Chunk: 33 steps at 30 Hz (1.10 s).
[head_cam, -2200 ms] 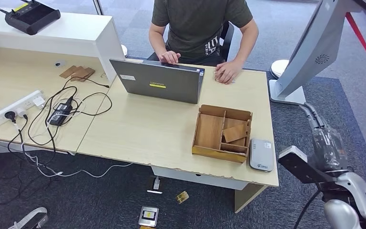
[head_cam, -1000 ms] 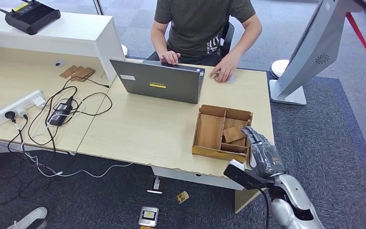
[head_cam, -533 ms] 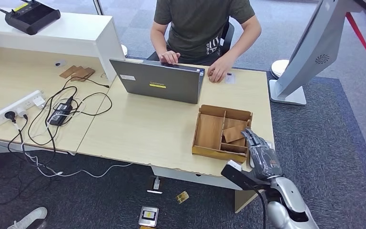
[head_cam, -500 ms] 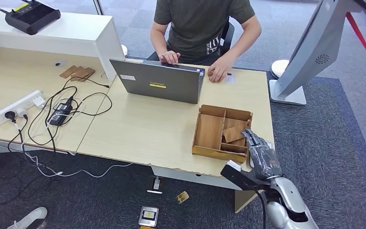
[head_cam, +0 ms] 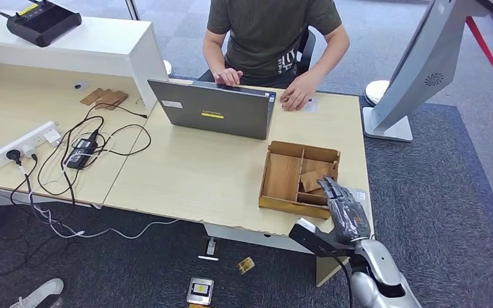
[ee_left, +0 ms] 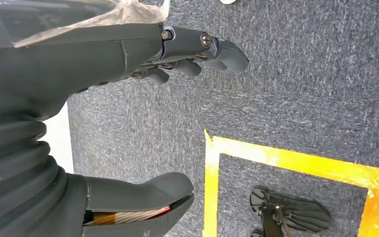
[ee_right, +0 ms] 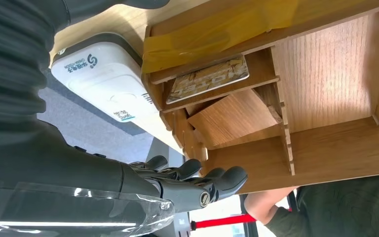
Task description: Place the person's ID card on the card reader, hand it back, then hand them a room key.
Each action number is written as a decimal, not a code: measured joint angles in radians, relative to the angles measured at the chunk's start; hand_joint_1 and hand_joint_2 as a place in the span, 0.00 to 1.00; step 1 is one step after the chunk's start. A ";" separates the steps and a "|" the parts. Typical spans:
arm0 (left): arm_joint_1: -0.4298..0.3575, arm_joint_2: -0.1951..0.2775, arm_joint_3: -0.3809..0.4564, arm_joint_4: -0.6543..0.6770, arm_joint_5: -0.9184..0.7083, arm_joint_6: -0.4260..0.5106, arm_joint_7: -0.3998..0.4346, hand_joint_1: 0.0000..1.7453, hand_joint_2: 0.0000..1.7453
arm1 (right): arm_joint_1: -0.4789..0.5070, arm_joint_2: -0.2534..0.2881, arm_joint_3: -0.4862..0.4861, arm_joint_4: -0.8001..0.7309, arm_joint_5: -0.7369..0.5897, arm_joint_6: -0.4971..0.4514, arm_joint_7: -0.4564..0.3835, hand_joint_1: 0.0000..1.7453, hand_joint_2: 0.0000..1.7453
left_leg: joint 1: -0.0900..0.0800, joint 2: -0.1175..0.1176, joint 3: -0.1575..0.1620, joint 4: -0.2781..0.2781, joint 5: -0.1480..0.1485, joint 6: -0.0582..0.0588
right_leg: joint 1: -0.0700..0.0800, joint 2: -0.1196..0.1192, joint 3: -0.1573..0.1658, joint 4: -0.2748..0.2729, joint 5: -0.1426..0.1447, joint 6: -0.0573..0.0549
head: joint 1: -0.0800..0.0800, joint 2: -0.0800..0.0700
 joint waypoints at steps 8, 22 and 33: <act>-0.002 -0.002 0.001 0.000 -0.011 0.000 0.001 0.00 1.00 | -0.014 0.013 0.008 0.029 -0.002 -0.015 -0.002 0.00 1.00 | 0.000 0.000 0.000 0.000 0.000 0.000 | 0.000 0.000 0.000 0.000 0.000 0.000 | 0.000 0.000; -0.006 -0.004 0.001 0.000 -0.016 0.000 0.008 0.00 1.00 | -0.040 0.026 0.013 0.057 0.007 -0.040 -0.004 0.00 1.00 | 0.000 0.000 0.000 0.000 0.000 0.000 | 0.000 0.000 0.000 0.000 0.000 0.000 | 0.000 0.000; -0.009 -0.005 0.001 0.000 -0.019 0.000 0.013 0.00 1.00 | -0.044 0.033 0.018 0.080 0.018 -0.039 -0.001 0.00 1.00 | 0.000 0.000 0.000 0.000 0.000 0.000 | 0.000 0.000 0.000 0.000 0.000 0.000 | 0.000 0.000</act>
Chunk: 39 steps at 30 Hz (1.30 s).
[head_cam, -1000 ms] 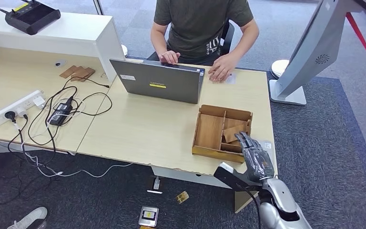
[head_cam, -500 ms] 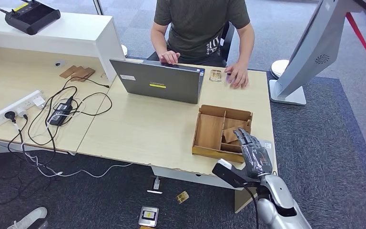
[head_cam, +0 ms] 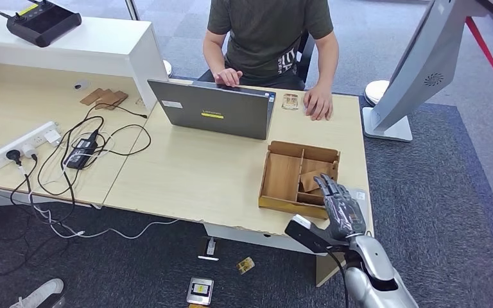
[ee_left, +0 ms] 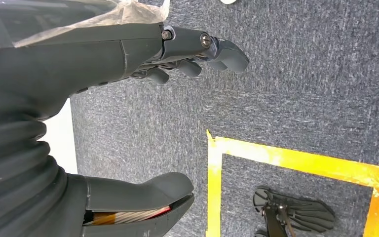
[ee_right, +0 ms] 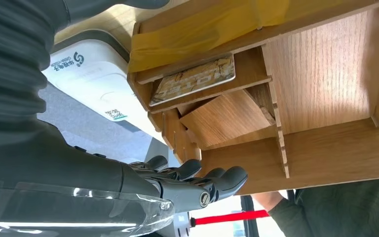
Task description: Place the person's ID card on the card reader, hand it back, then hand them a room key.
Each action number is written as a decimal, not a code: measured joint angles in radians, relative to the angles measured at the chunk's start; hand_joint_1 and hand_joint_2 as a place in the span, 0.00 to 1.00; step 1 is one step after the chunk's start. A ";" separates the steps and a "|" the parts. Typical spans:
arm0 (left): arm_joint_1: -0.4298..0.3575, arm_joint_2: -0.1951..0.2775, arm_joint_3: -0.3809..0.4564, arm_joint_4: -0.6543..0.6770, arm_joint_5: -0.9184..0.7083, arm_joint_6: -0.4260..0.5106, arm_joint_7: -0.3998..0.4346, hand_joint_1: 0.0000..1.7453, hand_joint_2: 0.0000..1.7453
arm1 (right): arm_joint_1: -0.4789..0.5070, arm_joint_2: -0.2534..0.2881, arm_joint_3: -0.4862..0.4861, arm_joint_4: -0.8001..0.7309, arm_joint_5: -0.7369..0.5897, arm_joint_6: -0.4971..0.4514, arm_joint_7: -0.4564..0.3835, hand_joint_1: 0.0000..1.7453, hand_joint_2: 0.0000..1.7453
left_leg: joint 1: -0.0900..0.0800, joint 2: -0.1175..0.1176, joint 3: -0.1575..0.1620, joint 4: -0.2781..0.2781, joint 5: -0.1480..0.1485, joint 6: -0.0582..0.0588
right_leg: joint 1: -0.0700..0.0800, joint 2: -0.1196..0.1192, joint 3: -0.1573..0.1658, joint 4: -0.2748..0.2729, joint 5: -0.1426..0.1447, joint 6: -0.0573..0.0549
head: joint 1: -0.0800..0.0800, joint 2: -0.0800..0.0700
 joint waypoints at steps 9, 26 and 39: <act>-0.003 0.000 0.000 0.000 -0.001 0.000 0.001 0.00 1.00 | -0.005 0.008 0.008 0.018 0.003 0.001 0.003 1.00 1.00 | 0.000 0.000 0.000 0.000 0.000 0.000 | 0.000 0.000 0.000 0.000 0.000 0.000 | 0.000 0.000; -0.007 -0.002 0.005 0.000 -0.012 0.001 0.013 0.00 1.00 | -0.045 0.027 0.016 0.076 0.068 0.062 0.062 1.00 1.00 | 0.000 0.000 0.001 0.000 0.000 0.000 | 0.000 0.000 0.001 0.000 0.000 0.000 | 0.000 0.000; -0.004 -0.003 0.013 0.000 -0.014 0.003 0.003 0.00 1.00 | -0.065 0.029 0.007 0.079 0.039 0.043 0.043 1.00 1.00 | 0.000 0.000 0.002 0.000 0.000 0.000 | 0.000 0.000 0.002 0.000 0.000 0.000 | 0.000 0.000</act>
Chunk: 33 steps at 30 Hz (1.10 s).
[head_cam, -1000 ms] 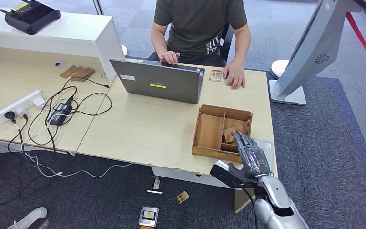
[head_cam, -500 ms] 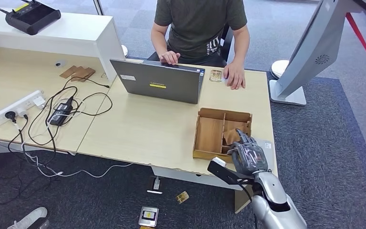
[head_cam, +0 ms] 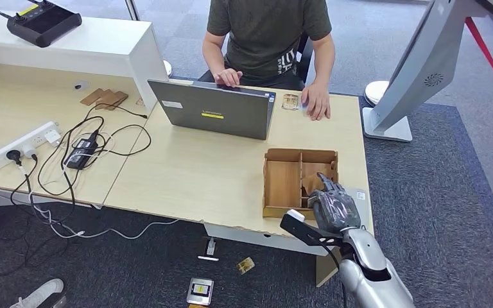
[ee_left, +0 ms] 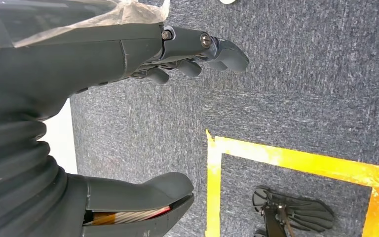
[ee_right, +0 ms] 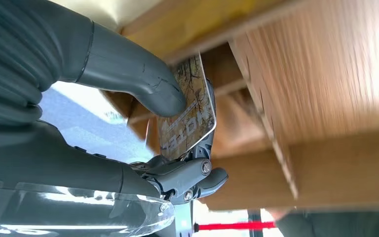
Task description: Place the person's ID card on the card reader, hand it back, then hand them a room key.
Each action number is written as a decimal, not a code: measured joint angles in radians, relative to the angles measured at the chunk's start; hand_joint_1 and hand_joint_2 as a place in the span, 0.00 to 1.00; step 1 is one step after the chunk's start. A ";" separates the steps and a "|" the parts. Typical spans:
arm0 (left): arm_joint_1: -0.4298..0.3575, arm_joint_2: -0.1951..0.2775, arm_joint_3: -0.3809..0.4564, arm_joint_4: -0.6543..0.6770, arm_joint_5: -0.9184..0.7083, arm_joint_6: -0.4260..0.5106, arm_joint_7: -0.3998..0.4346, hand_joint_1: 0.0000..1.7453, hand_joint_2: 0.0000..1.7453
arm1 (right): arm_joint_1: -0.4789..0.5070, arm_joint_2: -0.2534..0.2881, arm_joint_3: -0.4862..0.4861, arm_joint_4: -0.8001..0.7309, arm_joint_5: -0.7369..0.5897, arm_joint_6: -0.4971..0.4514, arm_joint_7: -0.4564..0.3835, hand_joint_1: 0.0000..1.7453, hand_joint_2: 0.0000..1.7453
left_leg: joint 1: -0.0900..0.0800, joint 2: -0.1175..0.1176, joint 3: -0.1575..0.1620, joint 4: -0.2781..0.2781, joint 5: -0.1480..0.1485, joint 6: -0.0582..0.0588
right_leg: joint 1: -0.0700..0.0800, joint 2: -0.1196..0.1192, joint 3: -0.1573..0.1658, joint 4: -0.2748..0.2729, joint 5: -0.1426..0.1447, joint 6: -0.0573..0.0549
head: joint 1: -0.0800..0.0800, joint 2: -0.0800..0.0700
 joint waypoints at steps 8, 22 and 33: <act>0.005 0.000 0.014 0.001 -0.006 0.007 -0.015 0.00 1.00 | -0.049 -0.015 -0.068 -0.156 0.006 0.009 -0.066 1.00 1.00 | 0.000 0.000 0.000 0.000 0.000 0.000 | 0.000 0.000 0.000 0.000 0.000 0.000 | 0.000 0.000; -0.163 -0.031 -0.006 0.001 -0.182 -0.049 0.167 0.00 1.00 | -0.442 0.200 -0.100 0.096 -0.204 -0.011 -0.354 1.00 1.00 | 0.000 -0.003 -0.009 0.000 0.009 -0.004 | 0.000 -0.002 -0.010 0.003 0.007 -0.002 | 0.000 0.000; -0.421 -0.212 -0.088 0.001 -0.272 0.000 0.285 0.00 1.00 | -0.816 0.360 -0.088 0.615 -0.165 0.051 -0.155 1.00 1.00 | 0.000 -0.009 -0.016 0.001 0.015 -0.004 | 0.000 -0.009 -0.015 0.001 0.013 -0.001 | 0.000 0.000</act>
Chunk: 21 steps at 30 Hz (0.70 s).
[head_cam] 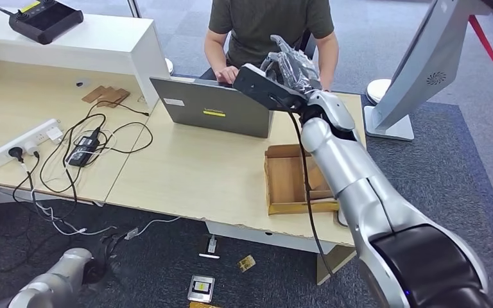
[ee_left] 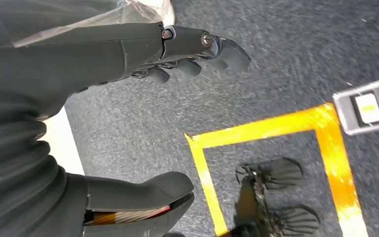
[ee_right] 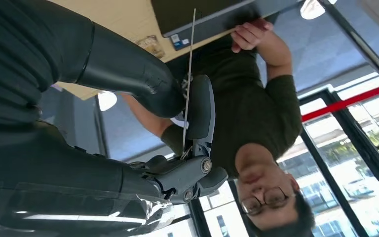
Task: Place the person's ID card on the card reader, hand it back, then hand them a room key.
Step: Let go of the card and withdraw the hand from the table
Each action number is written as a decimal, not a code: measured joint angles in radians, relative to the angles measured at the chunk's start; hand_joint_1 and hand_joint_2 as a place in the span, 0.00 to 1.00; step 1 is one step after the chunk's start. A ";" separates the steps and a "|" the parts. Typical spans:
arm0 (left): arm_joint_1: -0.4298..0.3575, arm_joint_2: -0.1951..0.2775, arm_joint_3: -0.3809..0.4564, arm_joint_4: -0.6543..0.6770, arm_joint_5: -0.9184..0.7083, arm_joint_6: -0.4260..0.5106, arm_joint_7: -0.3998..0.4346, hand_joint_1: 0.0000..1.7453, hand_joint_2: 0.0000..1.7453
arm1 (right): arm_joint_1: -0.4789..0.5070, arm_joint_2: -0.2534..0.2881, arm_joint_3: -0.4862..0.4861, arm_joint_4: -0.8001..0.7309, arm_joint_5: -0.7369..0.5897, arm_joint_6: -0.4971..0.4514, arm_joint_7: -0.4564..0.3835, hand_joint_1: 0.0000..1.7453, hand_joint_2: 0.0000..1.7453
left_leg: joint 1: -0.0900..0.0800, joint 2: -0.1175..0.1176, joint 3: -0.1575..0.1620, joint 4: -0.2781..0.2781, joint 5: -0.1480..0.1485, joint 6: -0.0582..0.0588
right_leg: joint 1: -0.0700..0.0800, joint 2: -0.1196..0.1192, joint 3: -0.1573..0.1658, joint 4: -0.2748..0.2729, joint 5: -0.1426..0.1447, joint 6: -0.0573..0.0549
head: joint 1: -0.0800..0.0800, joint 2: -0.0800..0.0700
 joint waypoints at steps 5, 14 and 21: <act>-0.006 -0.069 -0.020 0.000 -0.005 0.051 0.001 0.00 1.00 | -0.044 -0.003 0.002 0.106 0.024 0.033 0.062 1.00 1.00 | 0.000 0.003 0.000 0.000 -0.001 0.002 | 0.000 0.001 0.000 -0.001 0.000 0.000 | 0.000 0.000; 0.035 -0.081 -0.044 -0.003 -0.014 0.007 -0.135 0.00 1.00 | -0.060 -0.059 0.004 0.189 0.049 0.024 0.135 1.00 1.00 | 0.001 0.007 0.001 0.000 -0.002 0.001 | 0.001 0.006 0.000 0.000 0.000 0.000 | 0.000 0.000; 0.119 -0.020 -0.067 -0.027 -0.013 -0.002 -0.199 0.00 1.00 | -0.069 -0.155 0.004 0.215 0.072 -0.008 0.150 1.00 1.00 | 0.001 0.009 0.001 0.000 -0.002 0.001 | 0.001 0.008 -0.001 0.000 0.000 0.000 | 0.000 0.000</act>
